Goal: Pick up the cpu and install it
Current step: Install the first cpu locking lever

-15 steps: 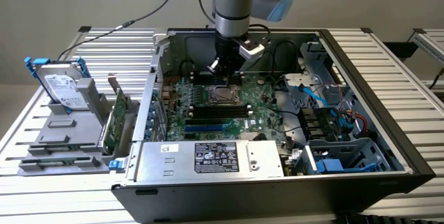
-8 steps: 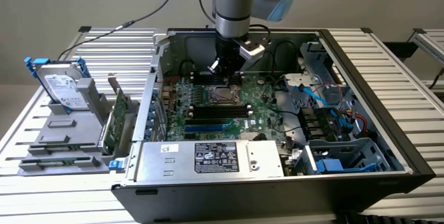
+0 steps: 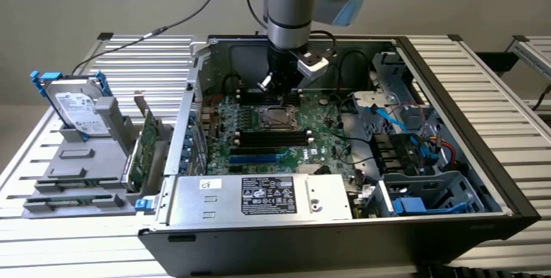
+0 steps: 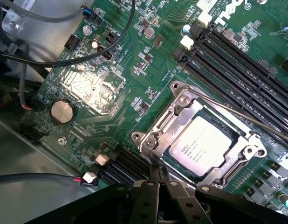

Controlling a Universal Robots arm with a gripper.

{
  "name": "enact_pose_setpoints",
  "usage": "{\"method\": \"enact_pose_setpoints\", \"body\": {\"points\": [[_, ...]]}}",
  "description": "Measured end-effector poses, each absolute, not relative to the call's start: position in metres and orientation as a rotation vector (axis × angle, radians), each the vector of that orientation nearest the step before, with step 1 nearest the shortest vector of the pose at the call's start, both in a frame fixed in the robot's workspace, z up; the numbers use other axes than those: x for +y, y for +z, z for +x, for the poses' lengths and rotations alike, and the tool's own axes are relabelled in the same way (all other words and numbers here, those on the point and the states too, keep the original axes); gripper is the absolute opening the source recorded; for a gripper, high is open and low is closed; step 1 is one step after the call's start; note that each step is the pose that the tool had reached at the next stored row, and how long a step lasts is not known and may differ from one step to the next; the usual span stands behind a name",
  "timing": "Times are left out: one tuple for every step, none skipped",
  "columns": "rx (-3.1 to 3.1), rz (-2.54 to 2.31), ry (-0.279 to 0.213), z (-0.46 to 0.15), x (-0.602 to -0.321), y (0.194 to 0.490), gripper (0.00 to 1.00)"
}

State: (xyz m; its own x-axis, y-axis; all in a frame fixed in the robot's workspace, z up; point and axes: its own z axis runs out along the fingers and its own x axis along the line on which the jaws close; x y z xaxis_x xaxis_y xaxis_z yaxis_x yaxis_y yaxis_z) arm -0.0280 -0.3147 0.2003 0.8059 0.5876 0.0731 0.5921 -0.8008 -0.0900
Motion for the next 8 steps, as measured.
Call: {"method": "enact_pose_setpoints", "body": {"points": [[-0.943,-2.879,-0.065,-0.0279,-0.3158,0.2002,0.11],[-0.943,-2.877,-0.066,-0.0279,-0.3171,0.2000,0.11],[-0.942,-2.876,-0.067,-0.0278,-0.3187,0.2000,0.11],[-0.943,-2.877,-0.066,-0.0278,-0.3201,0.2001,0.11],[-0.943,-2.877,-0.066,-0.0279,-0.3208,0.2002,0.11],[-0.942,-2.877,-0.066,-0.0279,-0.3211,0.2002,0.11],[-0.942,-2.877,-0.066,-0.0280,-0.3212,0.2002,0.11],[-0.942,-2.877,-0.066,-0.0280,-0.3212,0.2002,0.11]]}}
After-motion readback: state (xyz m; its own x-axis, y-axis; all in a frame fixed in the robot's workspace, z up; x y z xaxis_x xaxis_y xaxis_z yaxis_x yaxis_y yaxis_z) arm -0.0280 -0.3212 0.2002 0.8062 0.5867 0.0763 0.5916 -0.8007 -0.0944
